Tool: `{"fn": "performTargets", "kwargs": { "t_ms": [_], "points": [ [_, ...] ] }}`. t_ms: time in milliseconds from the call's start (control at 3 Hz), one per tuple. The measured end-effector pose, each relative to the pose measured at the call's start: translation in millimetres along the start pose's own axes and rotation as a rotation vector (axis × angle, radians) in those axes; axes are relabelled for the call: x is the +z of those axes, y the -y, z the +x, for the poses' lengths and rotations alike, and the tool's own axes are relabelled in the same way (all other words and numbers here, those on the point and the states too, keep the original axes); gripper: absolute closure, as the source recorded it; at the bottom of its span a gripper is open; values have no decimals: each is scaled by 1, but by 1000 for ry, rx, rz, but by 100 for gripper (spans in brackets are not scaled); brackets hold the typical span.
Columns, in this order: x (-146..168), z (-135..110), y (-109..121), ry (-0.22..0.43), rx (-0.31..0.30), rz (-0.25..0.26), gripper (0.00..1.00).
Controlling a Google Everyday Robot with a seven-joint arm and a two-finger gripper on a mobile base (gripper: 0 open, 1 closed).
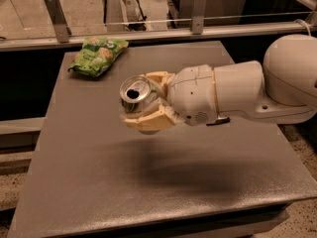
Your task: Move 7up can near green rice chip bag
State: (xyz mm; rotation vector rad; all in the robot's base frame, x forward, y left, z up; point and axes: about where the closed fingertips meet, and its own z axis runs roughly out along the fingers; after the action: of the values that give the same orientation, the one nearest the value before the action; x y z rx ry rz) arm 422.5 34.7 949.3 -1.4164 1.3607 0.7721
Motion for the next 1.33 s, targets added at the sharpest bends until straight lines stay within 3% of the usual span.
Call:
{"fn": "performTargets", "kwargs": {
  "t_ms": [333, 667, 1333],
  "points": [
    [-16, 13, 45, -3, -44, 73, 100],
    [-21, 25, 101, 42, -83, 118, 100],
    [-3, 53, 205, 173, -77, 161, 100]
  ]
}}
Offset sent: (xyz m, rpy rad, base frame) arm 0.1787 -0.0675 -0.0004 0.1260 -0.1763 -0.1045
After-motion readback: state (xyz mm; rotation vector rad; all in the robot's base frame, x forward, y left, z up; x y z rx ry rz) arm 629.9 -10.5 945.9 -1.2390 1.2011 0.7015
